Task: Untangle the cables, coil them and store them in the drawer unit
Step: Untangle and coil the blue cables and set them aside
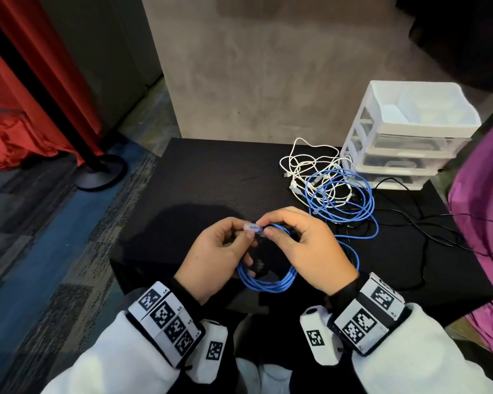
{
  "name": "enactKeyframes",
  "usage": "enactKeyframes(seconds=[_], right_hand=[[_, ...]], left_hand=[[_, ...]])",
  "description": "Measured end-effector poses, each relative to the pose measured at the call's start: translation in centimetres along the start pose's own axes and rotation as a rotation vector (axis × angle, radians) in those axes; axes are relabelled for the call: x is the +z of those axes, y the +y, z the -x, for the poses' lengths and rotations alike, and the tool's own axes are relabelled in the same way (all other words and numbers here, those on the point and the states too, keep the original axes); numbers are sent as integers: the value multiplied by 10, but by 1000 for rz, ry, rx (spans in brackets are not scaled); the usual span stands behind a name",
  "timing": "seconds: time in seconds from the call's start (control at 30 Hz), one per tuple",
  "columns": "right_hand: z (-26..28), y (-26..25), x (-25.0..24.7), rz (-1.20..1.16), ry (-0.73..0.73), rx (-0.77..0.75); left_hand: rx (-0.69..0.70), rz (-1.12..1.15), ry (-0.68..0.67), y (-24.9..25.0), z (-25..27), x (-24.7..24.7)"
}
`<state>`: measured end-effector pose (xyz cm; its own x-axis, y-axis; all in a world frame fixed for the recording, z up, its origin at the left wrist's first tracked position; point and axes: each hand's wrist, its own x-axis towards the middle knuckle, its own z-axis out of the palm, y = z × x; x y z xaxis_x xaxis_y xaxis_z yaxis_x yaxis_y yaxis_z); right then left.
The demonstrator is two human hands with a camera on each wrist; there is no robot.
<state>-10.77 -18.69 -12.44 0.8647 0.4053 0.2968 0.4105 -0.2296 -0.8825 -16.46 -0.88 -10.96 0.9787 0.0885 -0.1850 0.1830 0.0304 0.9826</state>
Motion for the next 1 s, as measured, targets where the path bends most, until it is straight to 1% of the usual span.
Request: enactKeyframes(seconds=[0.17, 0.27, 0.37, 0.43, 0.5, 0.6, 0.67, 0.73, 0.83, 0.93, 1.0], right_hand=[[2, 1, -2, 12, 12, -4], [3, 6, -2, -35, -5, 39], [2, 12, 0, -100, -23, 107], [1, 15, 2, -106, -15, 136], [0, 15, 5, -129, -4, 169], [-3, 14, 9, -205, 11, 238], [-4, 18, 11, -217, -14, 263], [-3, 24, 12, -182, -34, 280], [2, 35, 6, -104, -1, 298], [12, 52, -12, 59, 23, 324], [18, 66, -25, 192, 37, 352]], left_hand=[[-28, 126, -58, -1, -1, -1], [-22, 212, -95, -1, -3, -7], [-29, 284, -78, -5, -7, -15], [-58, 327, -59, -8, -10, -20], [-98, 319, -44, -12, -11, -26], [-167, 192, -29, -20, -14, -34], [-177, 127, -1, -27, -18, -43], [-184, 97, 87, -34, -26, -57], [-218, 37, 322, -51, -52, -100], [-282, 13, 547, -64, -76, -148], [-324, 17, 643, -70, -86, -175]])
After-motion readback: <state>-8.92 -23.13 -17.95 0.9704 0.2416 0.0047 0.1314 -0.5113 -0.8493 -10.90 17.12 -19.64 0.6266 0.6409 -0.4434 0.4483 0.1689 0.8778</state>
